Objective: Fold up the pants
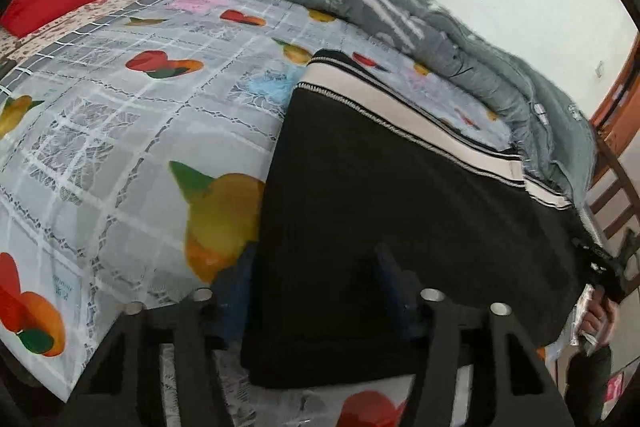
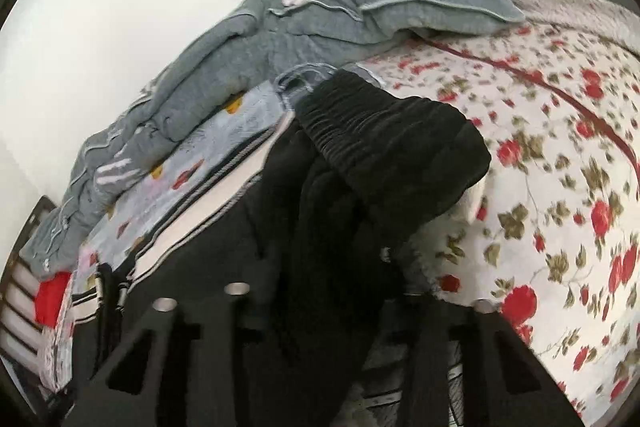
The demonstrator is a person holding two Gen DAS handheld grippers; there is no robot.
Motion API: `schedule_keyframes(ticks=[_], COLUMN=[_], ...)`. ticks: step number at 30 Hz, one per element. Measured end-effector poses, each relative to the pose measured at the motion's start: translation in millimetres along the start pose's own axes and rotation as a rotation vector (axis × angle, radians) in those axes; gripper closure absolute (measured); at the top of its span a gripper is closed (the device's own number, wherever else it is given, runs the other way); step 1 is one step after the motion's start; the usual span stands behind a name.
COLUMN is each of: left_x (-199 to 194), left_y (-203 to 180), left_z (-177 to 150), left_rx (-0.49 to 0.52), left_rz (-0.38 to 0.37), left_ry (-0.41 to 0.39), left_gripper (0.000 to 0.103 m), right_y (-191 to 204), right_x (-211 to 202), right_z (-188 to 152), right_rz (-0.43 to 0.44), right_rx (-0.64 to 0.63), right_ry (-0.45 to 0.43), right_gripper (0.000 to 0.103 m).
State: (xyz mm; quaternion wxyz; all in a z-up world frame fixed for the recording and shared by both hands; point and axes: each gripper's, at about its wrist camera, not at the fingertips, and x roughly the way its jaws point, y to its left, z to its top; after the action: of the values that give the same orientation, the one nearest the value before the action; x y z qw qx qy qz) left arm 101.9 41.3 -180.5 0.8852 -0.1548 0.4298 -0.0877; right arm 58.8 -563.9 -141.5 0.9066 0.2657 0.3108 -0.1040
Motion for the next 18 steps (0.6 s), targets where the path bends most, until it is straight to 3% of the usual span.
schedule_keyframes(ticks=[3, 5, 8, 12, 18], left_x=[-2.4, -5.5, -11.1, -15.8, -18.3], left_y=[-5.2, -4.7, -7.4, 1.6, 44.1], left_z=[6.6, 15.6, 30.3, 52.4, 74.3], left_rx=[0.004, -0.018, -0.008, -0.003, -0.038], left_rz=[0.058, 0.070, 0.088, 0.056, 0.049], left_ry=[-0.037, -0.054, -0.097, -0.143, -0.166], left_gripper=[0.079, 0.082, 0.085, 0.085, 0.085], right_y=[28.3, 52.6, 97.5, 143.7, 204.1], right_x=[-16.1, -25.9, -36.1, -43.9, -50.9], right_z=[6.5, 10.2, 18.5, 28.9, 28.9], right_rz=[-0.031, -0.053, -0.082, -0.067, 0.020], right_rx=[-0.108, -0.188, -0.303, -0.357, -0.408], right_ry=[-0.057, -0.102, -0.156, -0.197, -0.240], right_gripper=[0.086, 0.087, 0.088, 0.088, 0.088])
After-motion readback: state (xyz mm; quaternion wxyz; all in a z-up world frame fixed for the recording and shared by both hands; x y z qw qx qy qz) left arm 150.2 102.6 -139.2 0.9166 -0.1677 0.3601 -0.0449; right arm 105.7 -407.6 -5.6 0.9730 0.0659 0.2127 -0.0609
